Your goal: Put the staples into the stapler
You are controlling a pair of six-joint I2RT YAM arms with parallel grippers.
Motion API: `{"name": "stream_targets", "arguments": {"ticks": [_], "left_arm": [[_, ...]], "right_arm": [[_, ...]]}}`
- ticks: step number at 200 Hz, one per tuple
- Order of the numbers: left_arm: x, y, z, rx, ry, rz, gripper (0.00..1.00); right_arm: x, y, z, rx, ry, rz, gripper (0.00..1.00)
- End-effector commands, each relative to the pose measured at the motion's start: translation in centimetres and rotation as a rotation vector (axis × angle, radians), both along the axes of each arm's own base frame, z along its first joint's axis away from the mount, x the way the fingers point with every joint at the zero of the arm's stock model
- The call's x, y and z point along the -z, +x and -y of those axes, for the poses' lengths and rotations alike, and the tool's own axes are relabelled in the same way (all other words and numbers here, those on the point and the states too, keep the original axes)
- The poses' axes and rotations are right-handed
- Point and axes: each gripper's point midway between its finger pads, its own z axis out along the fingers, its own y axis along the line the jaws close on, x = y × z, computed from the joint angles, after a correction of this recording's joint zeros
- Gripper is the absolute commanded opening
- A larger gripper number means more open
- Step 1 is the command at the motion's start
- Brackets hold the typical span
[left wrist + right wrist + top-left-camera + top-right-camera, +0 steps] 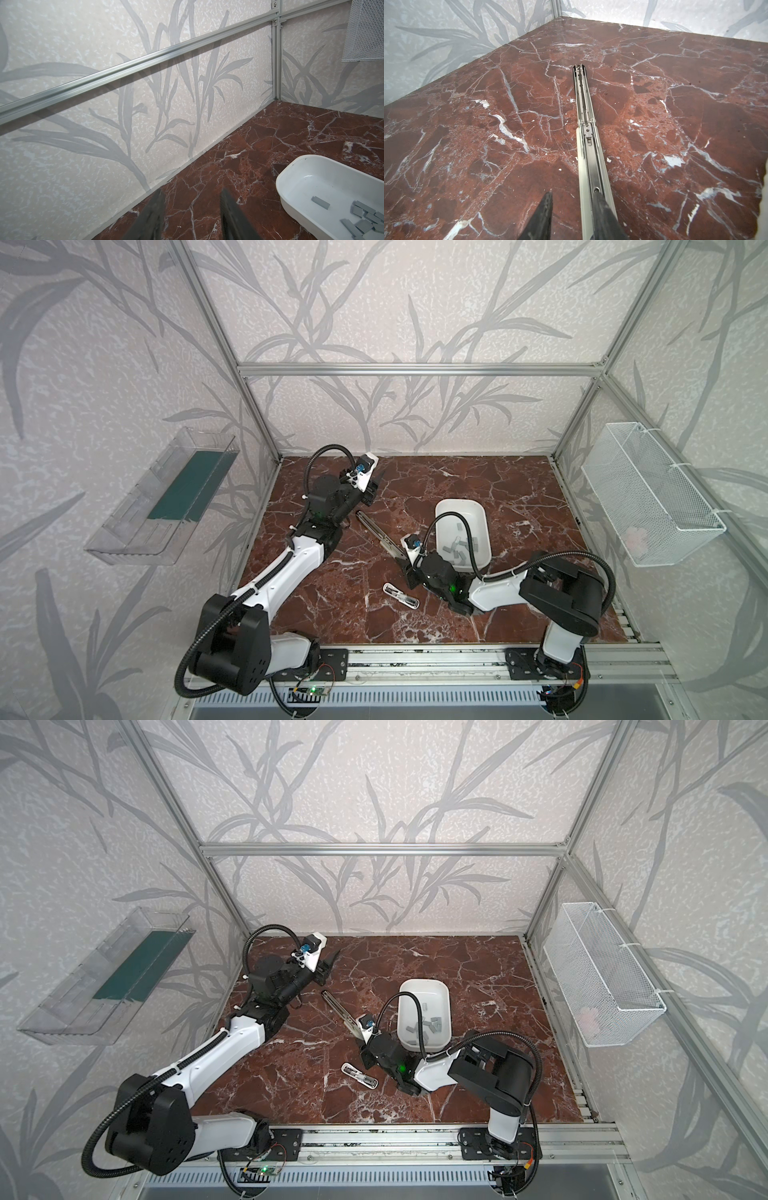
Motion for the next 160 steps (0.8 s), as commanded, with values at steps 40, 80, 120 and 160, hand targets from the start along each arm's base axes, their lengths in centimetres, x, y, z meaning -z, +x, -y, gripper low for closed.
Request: {"name": "stream_targets", "arguments": {"ticks": [40, 80, 120, 160], "left_arm": [[-3.6, -2.6, 0.8, 0.082, 0.051, 0.098, 0.43], [-9.5, -3.1, 0.0, -0.055, -0.376, 0.072, 0.99], [-0.8, -5.1, -5.9, -0.342, -0.579, -0.207, 0.99], [8.5, -10.7, -10.0, -0.456, -0.493, -0.336, 0.99]], "right_arm": [[-8.4, 0.9, 6.1, 0.259, -0.086, -0.051, 0.62], [-10.6, 3.1, 11.0, 0.297, -0.007, -0.201, 0.62], [-10.4, 3.9, 16.7, 0.441, -0.151, -0.22, 0.6], [-6.0, 5.4, 21.2, 0.516, -0.281, -0.399, 0.55]]}}
